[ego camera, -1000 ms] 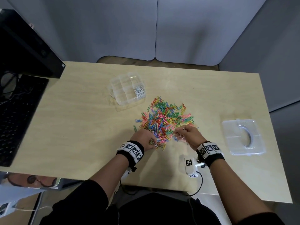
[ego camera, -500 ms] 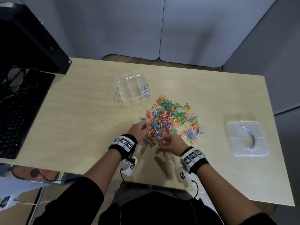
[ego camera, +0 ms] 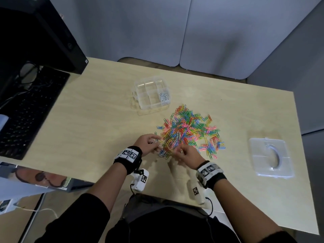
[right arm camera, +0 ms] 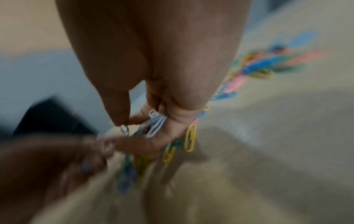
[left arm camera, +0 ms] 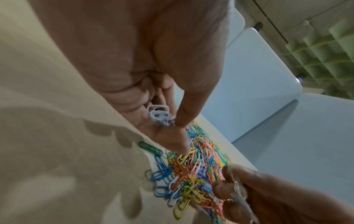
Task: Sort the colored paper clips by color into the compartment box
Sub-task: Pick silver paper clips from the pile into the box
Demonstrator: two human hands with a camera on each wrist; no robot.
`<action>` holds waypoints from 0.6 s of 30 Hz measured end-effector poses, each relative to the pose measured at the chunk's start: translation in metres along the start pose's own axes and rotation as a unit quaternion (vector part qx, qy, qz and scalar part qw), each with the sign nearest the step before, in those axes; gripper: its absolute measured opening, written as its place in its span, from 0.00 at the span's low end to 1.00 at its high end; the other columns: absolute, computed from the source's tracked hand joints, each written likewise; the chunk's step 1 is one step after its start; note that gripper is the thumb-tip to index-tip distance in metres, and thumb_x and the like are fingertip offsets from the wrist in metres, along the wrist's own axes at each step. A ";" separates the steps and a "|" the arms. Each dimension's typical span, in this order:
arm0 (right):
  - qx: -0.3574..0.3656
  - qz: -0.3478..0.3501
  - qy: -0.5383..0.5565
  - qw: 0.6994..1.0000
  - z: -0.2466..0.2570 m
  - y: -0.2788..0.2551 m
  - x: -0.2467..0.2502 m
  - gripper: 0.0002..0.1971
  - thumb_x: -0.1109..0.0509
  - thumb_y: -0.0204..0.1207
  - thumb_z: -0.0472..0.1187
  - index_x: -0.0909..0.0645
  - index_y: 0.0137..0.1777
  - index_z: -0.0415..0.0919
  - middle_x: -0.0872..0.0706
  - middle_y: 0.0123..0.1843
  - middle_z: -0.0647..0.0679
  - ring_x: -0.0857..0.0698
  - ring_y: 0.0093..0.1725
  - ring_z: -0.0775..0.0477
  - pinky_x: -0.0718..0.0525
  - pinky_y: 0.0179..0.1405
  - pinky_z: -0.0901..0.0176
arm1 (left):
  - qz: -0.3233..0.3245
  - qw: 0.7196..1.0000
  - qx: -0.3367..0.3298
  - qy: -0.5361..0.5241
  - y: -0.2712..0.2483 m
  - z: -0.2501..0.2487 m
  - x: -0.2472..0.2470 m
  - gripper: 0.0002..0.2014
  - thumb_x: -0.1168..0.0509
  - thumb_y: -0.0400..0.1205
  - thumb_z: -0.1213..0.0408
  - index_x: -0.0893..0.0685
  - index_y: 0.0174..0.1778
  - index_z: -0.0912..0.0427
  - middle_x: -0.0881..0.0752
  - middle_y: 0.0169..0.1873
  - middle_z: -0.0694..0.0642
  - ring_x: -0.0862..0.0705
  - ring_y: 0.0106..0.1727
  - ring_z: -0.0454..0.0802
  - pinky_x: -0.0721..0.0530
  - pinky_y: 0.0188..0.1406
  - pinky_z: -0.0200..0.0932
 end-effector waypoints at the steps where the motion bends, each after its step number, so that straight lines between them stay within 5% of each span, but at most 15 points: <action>1: -0.038 0.003 0.157 0.987 -0.003 -0.002 0.000 0.08 0.31 0.83 0.37 0.19 0.45 0.32 0.12 0.40 0.40 0.13 0.37 0.47 0.12 0.40 0.58 | 0.009 1.000 0.014 -0.009 -0.001 0.002 -0.001 0.11 0.34 0.83 0.74 0.15 0.60 0.63 0.09 0.37 0.60 0.10 0.32 0.45 0.15 0.32 0.35; 3: -0.085 0.007 0.403 0.911 0.001 -0.006 -0.002 0.05 0.35 0.82 0.27 0.22 0.44 0.32 0.15 0.41 0.35 0.14 0.39 0.43 0.11 0.39 0.53 | 0.017 0.999 0.050 -0.012 -0.002 0.007 -0.004 0.10 0.37 0.83 0.77 0.12 0.53 0.64 0.10 0.39 0.62 0.11 0.30 0.46 0.15 0.30 0.34; 5: -0.105 -0.004 0.489 0.866 0.005 -0.005 -0.001 0.07 0.37 0.79 0.24 0.24 0.44 0.35 0.16 0.39 0.37 0.17 0.35 0.45 0.13 0.37 0.55 | 0.002 0.997 0.078 0.015 -0.001 0.011 -0.006 0.16 0.41 0.81 0.78 0.10 0.43 0.60 0.10 0.39 0.60 0.16 0.26 0.46 0.20 0.26 0.36; 8: -0.101 -0.010 0.463 0.881 0.011 0.001 0.001 0.02 0.31 0.71 0.31 0.21 0.43 0.36 0.20 0.33 0.43 0.24 0.28 0.48 0.19 0.39 0.49 | -0.014 0.994 0.090 0.053 -0.001 0.011 -0.007 0.19 0.45 0.79 0.74 0.10 0.34 0.56 0.12 0.31 0.55 0.24 0.26 0.49 0.29 0.25 0.40; 10: -0.076 -0.019 0.316 0.946 0.012 0.007 0.001 0.05 0.25 0.75 0.36 0.17 0.41 0.35 0.22 0.27 0.48 0.27 0.24 0.51 0.24 0.34 0.54 | -0.014 0.994 0.078 0.079 -0.001 0.008 -0.011 0.14 0.41 0.79 0.64 0.11 0.32 0.54 0.09 0.33 0.54 0.16 0.33 0.58 0.22 0.33 0.45; 12: -0.021 -0.033 0.043 0.998 0.016 0.014 0.001 0.08 0.19 0.72 0.45 0.12 0.40 0.40 0.15 0.29 0.55 0.21 0.27 0.55 0.21 0.30 0.61 | -0.027 0.988 0.057 0.143 -0.004 0.007 -0.013 0.09 0.33 0.77 0.57 0.13 0.32 0.52 0.09 0.35 0.52 0.13 0.40 0.57 0.18 0.42 0.46; 15: 0.020 -0.060 -0.274 0.960 0.017 0.020 -0.005 0.11 0.18 0.65 0.55 0.12 0.40 0.51 0.12 0.34 0.55 0.16 0.34 0.54 0.17 0.35 0.61 | -0.046 0.966 0.007 0.256 -0.006 0.005 -0.016 0.08 0.23 0.71 0.54 0.14 0.31 0.50 0.12 0.32 0.44 0.13 0.38 0.44 0.17 0.43 0.37; 18: 0.027 -0.085 -0.324 0.942 0.012 0.021 -0.007 0.09 0.23 0.69 0.55 0.12 0.42 0.52 0.13 0.33 0.55 0.17 0.34 0.52 0.14 0.37 0.57 | -0.049 0.950 -0.003 0.310 -0.008 0.001 -0.019 0.09 0.21 0.67 0.52 0.14 0.30 0.48 0.14 0.30 0.41 0.15 0.35 0.41 0.15 0.44 0.38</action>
Point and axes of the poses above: each hand's wrist, its own y-axis towards the middle knuckle, its own x-axis out of the back of the hand, z = x × y, the point moved 7 cm from there along y, towards the middle knuckle
